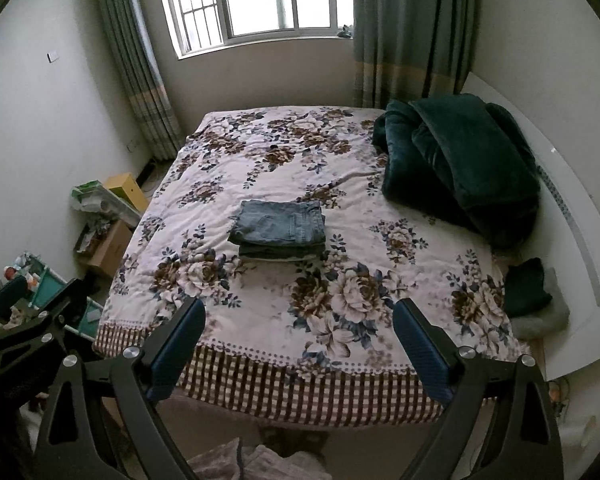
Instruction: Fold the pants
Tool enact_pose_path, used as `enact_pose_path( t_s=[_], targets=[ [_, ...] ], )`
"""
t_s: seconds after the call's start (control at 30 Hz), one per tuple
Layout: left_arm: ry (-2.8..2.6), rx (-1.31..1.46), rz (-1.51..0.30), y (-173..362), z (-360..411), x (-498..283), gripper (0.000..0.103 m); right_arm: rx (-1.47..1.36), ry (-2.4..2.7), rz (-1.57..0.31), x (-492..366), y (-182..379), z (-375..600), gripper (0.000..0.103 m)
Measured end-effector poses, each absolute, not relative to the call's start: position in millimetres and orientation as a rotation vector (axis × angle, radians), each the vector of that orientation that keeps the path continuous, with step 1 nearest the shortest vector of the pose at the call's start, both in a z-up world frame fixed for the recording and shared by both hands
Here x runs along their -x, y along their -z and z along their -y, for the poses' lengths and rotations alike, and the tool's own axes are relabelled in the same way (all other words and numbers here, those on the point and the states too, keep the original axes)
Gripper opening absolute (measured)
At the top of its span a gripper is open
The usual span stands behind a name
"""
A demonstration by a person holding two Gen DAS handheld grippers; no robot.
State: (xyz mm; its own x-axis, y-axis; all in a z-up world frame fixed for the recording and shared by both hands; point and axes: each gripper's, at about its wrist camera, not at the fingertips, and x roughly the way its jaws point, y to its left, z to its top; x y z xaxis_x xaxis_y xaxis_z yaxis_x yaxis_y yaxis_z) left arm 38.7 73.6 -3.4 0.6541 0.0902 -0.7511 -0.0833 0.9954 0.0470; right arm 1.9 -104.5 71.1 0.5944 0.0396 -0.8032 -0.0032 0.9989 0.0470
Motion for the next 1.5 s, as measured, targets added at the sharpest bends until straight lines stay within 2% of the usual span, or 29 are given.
enact_pose_path(
  t_s=[1.5],
  targets=[
    [-0.106, -0.014, -0.851, -2, -67, -32, 0.102, -0.035, -0.031, -0.929, 2, -73, 109, 0.097]
  ],
)
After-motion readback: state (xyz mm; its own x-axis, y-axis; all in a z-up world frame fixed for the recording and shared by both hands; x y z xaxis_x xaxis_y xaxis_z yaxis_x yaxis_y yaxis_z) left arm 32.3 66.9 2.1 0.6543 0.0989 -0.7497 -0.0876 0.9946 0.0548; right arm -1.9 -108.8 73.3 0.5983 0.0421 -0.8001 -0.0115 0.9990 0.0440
